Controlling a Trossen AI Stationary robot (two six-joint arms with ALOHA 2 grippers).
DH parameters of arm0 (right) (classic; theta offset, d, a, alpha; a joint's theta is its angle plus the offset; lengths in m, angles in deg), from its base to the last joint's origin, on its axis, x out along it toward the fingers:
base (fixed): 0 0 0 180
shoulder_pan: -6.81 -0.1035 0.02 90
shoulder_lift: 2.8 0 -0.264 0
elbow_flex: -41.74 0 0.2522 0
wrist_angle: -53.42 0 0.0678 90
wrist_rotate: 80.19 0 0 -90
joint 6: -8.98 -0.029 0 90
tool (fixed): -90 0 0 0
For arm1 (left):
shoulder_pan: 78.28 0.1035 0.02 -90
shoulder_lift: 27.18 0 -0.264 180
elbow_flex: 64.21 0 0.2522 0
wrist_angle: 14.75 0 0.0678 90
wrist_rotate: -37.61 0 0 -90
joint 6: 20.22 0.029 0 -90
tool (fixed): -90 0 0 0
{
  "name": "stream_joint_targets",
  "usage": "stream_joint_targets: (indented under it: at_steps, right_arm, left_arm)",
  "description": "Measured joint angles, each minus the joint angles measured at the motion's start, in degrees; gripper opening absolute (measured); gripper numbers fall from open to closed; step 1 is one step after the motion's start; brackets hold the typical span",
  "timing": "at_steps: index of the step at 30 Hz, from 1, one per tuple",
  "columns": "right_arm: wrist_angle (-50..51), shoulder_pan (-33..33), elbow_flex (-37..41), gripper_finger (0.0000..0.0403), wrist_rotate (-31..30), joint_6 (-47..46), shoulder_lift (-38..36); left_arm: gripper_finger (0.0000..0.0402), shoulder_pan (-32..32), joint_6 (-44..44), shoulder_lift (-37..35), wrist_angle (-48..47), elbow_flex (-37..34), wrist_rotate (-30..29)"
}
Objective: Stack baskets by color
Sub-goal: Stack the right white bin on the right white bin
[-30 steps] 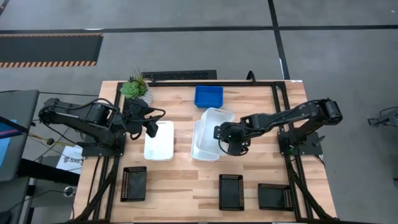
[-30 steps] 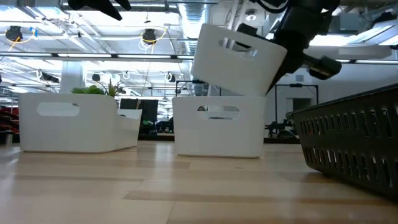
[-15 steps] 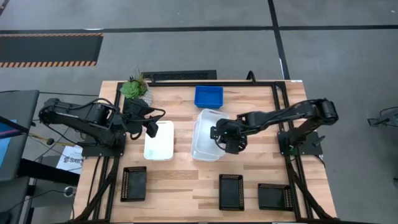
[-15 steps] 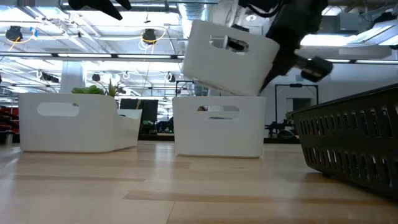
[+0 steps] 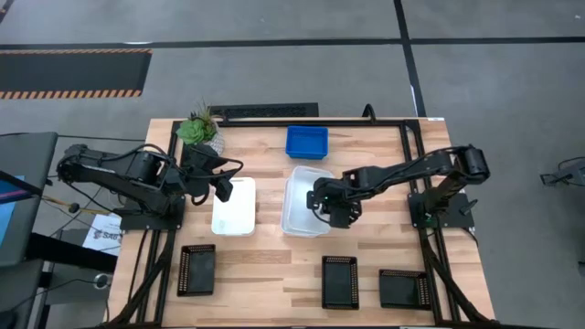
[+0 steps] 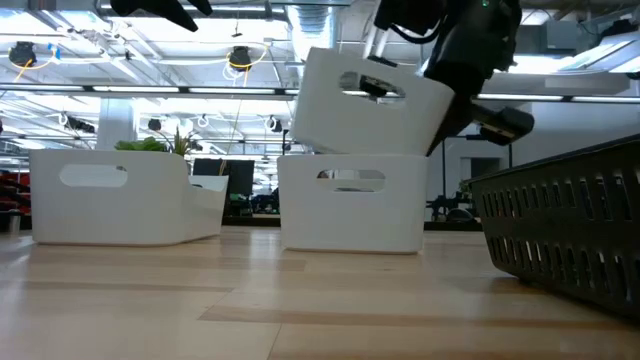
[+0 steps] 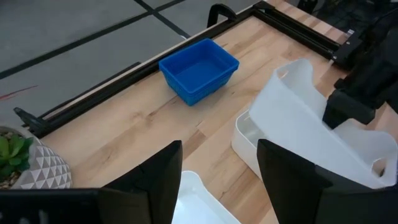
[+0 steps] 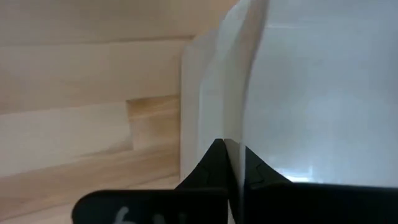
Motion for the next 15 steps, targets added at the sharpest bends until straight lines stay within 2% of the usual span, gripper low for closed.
stream_joint_targets:
  at_steps: [15]
  right_arm:
    - [0.4, 0.0, 0.0, 0.0009, 1.8, 0.7, 1.1]
  left_arm:
    - [0.0197, 0.0, 0.2, 0.0, 0.0, 0.0, 0.0]
